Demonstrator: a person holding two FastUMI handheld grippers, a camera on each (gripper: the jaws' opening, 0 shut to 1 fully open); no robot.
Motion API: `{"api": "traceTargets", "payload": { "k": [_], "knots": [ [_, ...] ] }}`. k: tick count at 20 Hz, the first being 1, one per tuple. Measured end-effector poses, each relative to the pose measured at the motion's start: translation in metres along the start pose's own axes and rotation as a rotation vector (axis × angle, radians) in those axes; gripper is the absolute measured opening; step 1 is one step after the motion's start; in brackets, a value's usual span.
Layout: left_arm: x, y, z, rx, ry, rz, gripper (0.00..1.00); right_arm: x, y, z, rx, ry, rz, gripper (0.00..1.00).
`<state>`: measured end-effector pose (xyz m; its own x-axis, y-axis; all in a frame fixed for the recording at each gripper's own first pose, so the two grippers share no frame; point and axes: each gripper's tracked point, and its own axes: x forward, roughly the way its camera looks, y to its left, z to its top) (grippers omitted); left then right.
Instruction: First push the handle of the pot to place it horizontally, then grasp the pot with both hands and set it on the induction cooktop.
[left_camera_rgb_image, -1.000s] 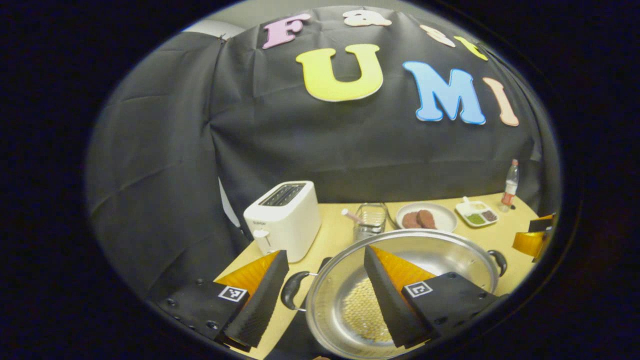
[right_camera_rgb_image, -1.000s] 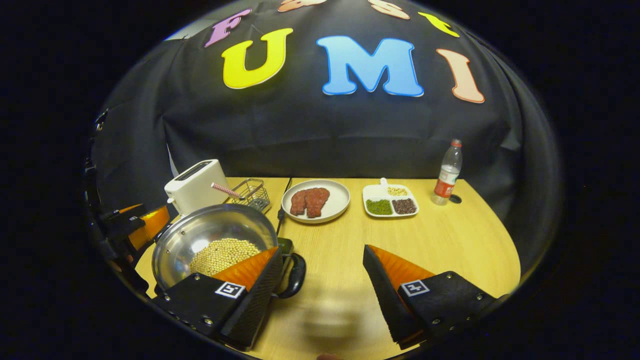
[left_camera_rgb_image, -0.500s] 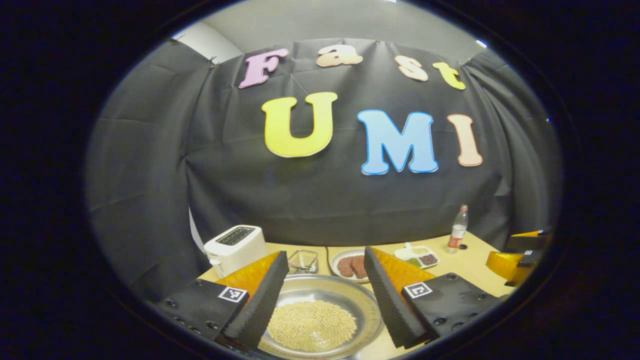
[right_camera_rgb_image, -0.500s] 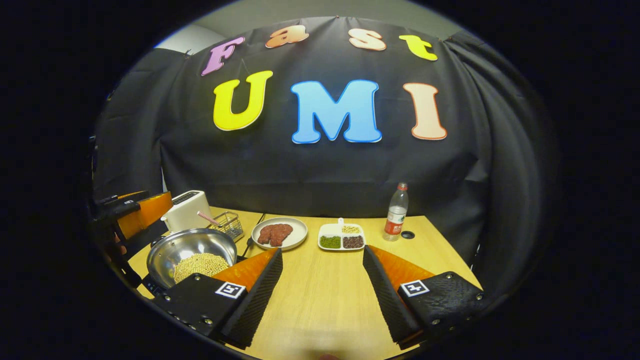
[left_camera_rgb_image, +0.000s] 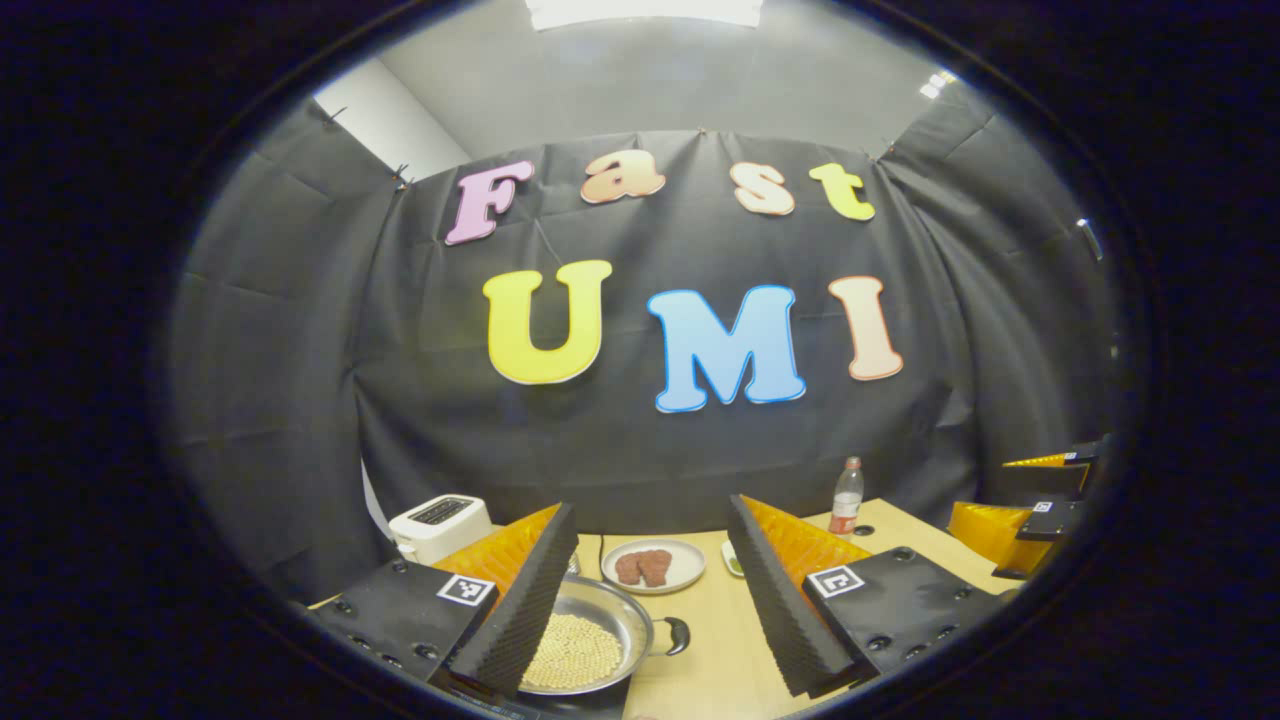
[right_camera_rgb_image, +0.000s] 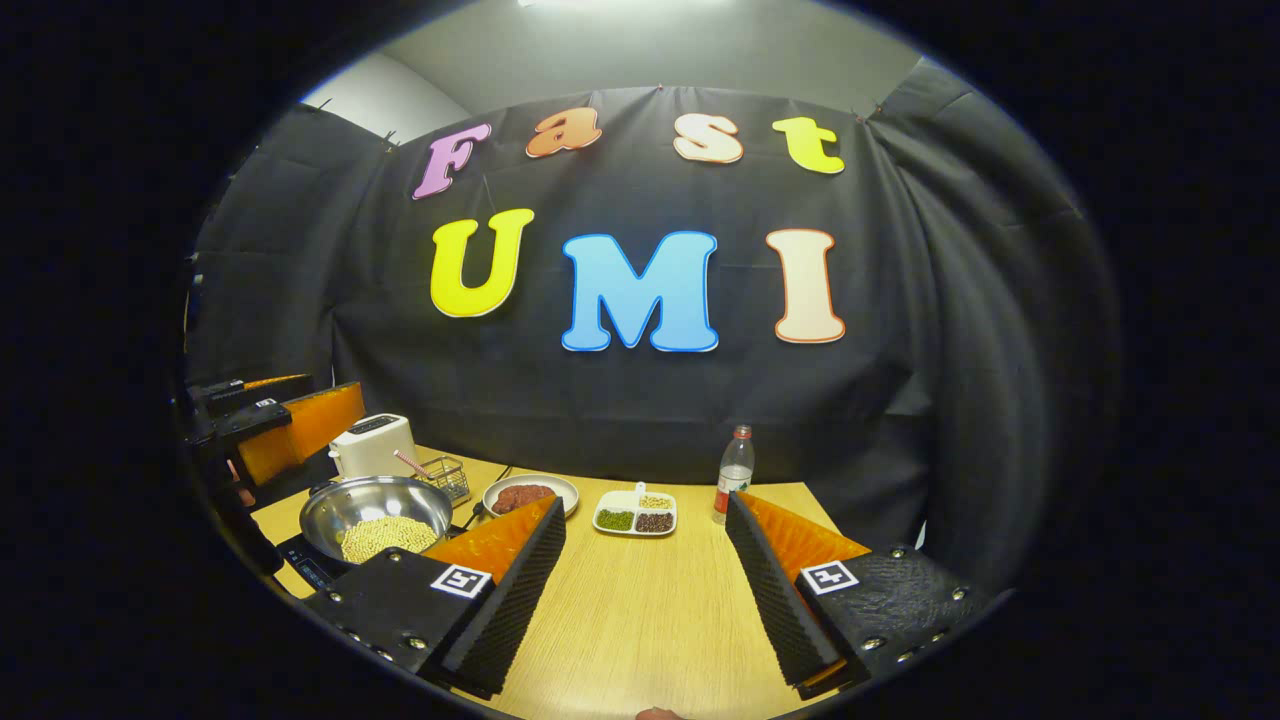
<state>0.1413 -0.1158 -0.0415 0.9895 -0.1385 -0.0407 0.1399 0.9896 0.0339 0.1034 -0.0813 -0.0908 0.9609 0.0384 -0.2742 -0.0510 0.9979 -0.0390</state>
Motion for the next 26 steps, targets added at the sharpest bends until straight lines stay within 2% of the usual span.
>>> {"api": "traceTargets", "payload": {
  "k": [1,2,5,6,7,10,11,13,17,19,21,22,24,25,26],
  "knots": [
    [-0.006,-0.004,0.007,0.000,-0.018,-0.001,0.98,-0.006,0.003,0.006,0.005,-0.020,0.012,0.97],
    [-0.013,-0.005,0.008,0.003,-0.018,0.000,0.90,-0.013,0.007,0.012,0.015,-0.039,0.028,0.97],
    [-0.036,-0.009,0.022,0.014,-0.040,-0.019,0.91,-0.030,0.009,0.025,0.031,-0.071,0.016,0.97],
    [-0.043,-0.009,0.025,0.014,-0.049,-0.020,0.98,-0.036,0.010,0.029,0.029,-0.077,0.005,0.97],
    [-0.051,-0.006,0.029,0.009,-0.056,-0.014,0.91,-0.043,0.015,0.033,0.027,-0.087,0.009,0.97],
    [-0.071,0.006,0.033,0.004,-0.080,0.017,0.91,-0.063,0.023,0.050,0.026,-0.154,0.011,0.97],
    [-0.079,0.010,0.032,0.008,-0.079,0.027,0.98,-0.070,0.026,0.053,0.030,-0.170,0.015,0.96],
    [-0.091,0.016,0.035,0.013,-0.090,0.037,0.98,-0.081,0.028,0.059,0.038,-0.197,0.015,0.97],
    [-0.105,0.021,0.043,0.010,-0.108,0.050,0.97,-0.092,0.029,0.059,0.044,-0.203,-0.001,0.97],
    [-0.111,0.022,0.045,0.008,-0.107,0.046,1.00,-0.096,0.029,0.054,0.048,-0.193,-0.005,0.97],
    [-0.115,0.025,0.046,0.028,-0.113,0.046,0.98,-0.101,0.032,0.050,0.038,-0.180,0.000,0.97],
    [-0.115,0.024,0.047,0.032,-0.115,0.042,1.00,-0.104,0.034,0.052,0.033,-0.183,-0.001,0.97],
    [-0.116,0.021,0.043,0.021,-0.105,0.031,0.93,-0.109,0.037,0.056,0.031,-0.199,0.000,0.97],
    [-0.116,0.021,0.043,0.015,-0.100,0.030,0.98,-0.109,0.039,0.058,0.031,-0.199,0.001,0.96],
    [-0.116,0.023,0.042,0.012,-0.098,0.029,0.98,-0.110,0.042,0.058,0.031,-0.199,0.007,0.97]
  ]
}}
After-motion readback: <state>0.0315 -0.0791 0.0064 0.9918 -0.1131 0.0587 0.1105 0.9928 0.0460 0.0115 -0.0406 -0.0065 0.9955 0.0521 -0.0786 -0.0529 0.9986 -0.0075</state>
